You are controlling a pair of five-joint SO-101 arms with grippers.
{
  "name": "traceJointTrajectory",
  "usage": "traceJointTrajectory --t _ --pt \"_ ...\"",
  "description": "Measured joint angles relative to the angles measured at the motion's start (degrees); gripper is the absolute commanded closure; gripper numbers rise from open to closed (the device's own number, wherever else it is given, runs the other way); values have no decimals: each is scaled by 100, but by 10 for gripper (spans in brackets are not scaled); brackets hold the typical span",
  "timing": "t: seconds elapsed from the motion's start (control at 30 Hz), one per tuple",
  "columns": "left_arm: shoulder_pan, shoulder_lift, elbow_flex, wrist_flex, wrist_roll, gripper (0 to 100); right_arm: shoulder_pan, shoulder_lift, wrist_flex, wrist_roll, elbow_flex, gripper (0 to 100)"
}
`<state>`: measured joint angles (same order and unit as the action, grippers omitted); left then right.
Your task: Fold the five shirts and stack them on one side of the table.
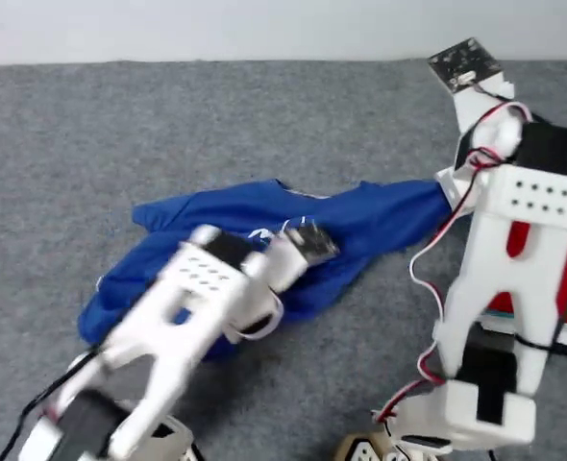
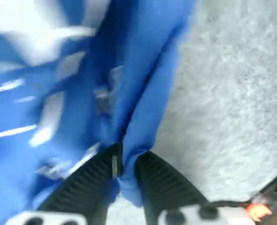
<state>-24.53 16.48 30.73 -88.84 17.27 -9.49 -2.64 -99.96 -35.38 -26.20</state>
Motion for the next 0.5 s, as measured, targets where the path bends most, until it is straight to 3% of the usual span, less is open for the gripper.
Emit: traceJointTrajectory --t 0.17,0.5 --pt "1064 1363 -958 -396 774 986 0 -818 0 -35 0 984" --pt "3042 2277 -3314 -440 879 986 422 -3156 580 -35 0 984"
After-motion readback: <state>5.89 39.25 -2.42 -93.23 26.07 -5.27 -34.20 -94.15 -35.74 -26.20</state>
